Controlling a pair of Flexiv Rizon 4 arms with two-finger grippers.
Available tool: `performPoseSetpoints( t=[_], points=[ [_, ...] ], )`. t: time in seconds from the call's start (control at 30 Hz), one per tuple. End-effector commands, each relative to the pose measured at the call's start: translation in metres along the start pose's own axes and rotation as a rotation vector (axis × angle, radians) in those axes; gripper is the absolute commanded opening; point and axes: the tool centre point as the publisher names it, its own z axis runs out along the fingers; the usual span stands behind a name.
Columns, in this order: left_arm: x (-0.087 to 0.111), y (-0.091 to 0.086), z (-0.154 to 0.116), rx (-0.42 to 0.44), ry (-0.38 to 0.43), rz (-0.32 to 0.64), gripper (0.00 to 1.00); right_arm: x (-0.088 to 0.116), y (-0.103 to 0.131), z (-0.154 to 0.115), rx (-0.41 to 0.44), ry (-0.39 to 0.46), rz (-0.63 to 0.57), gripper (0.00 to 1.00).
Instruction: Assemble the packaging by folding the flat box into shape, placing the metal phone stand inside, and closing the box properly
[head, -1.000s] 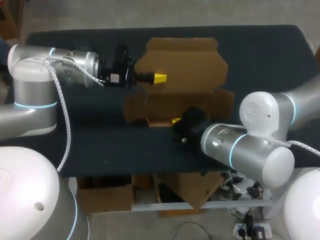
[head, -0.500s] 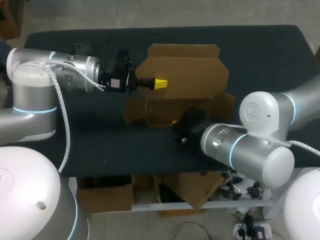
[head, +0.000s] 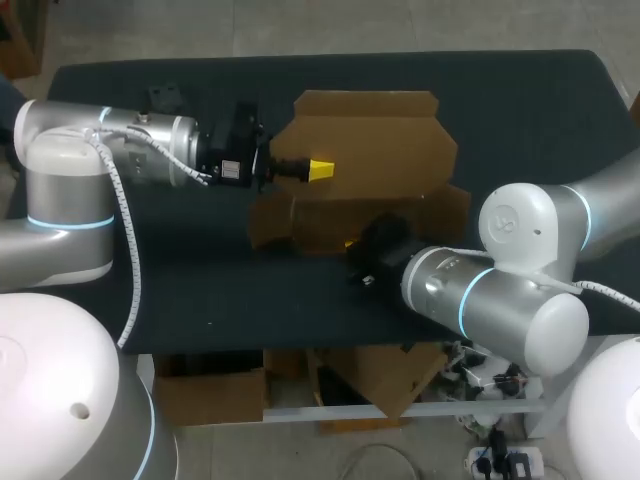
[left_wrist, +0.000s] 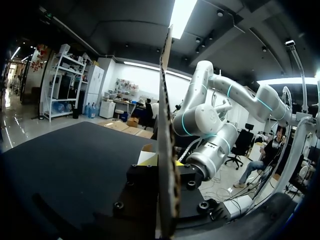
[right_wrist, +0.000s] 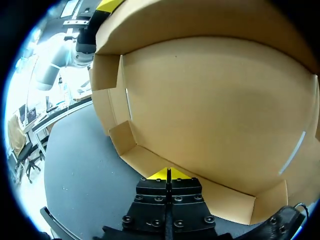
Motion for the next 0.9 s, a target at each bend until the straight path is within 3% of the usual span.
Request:
performPoseSetpoints(
  t=[0.03,0.9],
  points=[
    [-0.0027,0.0067,0.0019,0.007,0.002,0.001,0.00,0.0020,-0.0044,0.0018,-0.005,-0.005,-0.001,0.00],
    [-0.0046,0.0041,0.0009,-0.002,-0.006,0.012,0.00,0.0020,-0.0044,0.0018,-0.005,-0.005,-0.001,0.00]
  ],
)
